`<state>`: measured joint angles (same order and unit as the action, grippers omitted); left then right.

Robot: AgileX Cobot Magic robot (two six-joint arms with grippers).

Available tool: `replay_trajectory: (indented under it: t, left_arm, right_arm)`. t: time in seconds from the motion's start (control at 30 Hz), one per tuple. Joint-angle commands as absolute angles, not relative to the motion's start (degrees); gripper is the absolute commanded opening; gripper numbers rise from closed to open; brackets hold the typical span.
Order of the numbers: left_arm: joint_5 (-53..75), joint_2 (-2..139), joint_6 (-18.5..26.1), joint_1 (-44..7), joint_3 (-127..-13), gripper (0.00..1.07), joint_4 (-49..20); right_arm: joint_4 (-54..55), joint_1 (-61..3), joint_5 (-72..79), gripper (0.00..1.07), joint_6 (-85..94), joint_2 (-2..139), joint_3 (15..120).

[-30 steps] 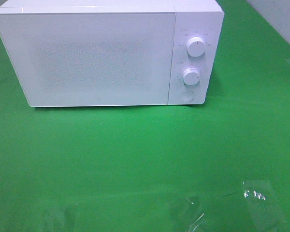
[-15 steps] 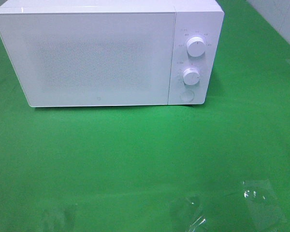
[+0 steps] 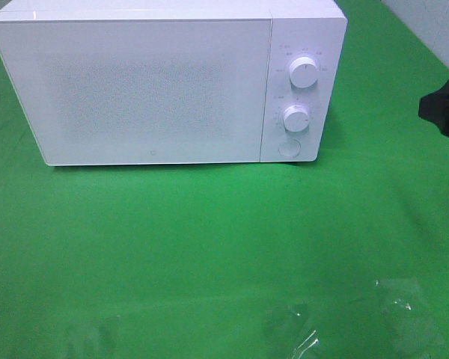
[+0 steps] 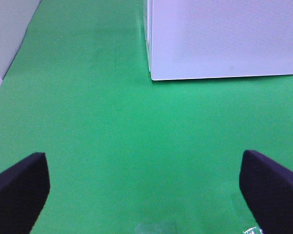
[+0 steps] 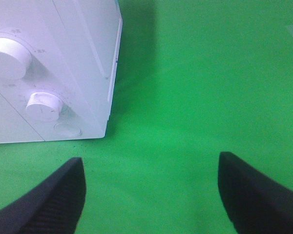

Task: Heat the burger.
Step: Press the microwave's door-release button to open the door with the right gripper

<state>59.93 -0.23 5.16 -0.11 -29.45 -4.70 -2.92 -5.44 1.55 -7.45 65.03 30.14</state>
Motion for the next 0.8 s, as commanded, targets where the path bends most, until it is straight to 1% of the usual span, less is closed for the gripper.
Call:
replay_trajectory:
  t: [0.03,0.2,0.23,0.27,0.33,0.43,0.47,0.53,0.57,0.6,0.63,0.73,0.8]
  left_arm:
    - [59.4,-1.3,5.2,0.1,-29.3,0.98,-4.8]
    - [59.4,-1.3,5.2,0.1,-29.3,0.98,-4.8]
    - [59.4,-1.3,5.2,0.1,-29.3,0.98,-4.8]
    - [59.4,-1.3,5.2,0.1,-29.3,0.98,-4.8]
    - [59.4,-1.3,5.2,0.1,-29.3,0.98,-4.8]
    - [59.4,-1.3,5.2,0.1,-29.3,0.98,-4.8]
    - [59.4,-1.3,5.2,0.1,-29.3,0.98,-4.8]
    - [59.4,-1.3,5.2,0.1,-29.3,0.98,-4.8]
    - [59.4,-1.3,5.2,0.1,-29.3,0.98,-4.8]
    - [59.4,-1.3,5.2,0.1,-29.3,0.98,-4.8]
    - [59.4,-1.3,5.2,0.1,-29.3,0.98,-4.8]
    - [59.4,-1.3,5.2,0.1,-29.3,0.98,-4.8]
    - [59.4,-1.3,5.2,0.1,-29.3,0.98,-4.8]
  right_arm:
    - [-2.9,-5.2,9.5,0.72,-7.9,70.2,30.4]
    - [-2.9,-5.3,14.1,0.72,-7.9,73.3,30.3]
    - [-2.9,-5.3,17.9,0.72,-7.8,74.8,29.4]
    - [-2.9,-5.3,17.9,0.72,-7.8,74.8,29.4]
    - [-2.7,-5.3,26.7,0.71,-7.4,76.9,26.4]
    - [-2.3,-5.3,30.6,0.71,-7.4,77.9,24.8]
    - [-0.5,-5.3,34.5,0.7,-7.4,78.7,23.2]
    - [0.9,-5.3,36.2,0.7,-7.0,79.0,22.4]
    - [3.5,-5.3,38.8,0.69,-5.4,79.5,20.9]
    - [3.5,-5.3,38.8,0.69,-5.4,79.5,20.9]
    - [6.3,-5.3,41.1,0.69,-3.2,79.5,19.3]
    - [7.6,-5.3,42.4,0.69,-2.0,79.5,18.6]
    - [11.5,-5.3,46.0,0.69,0.5,79.5,16.3]
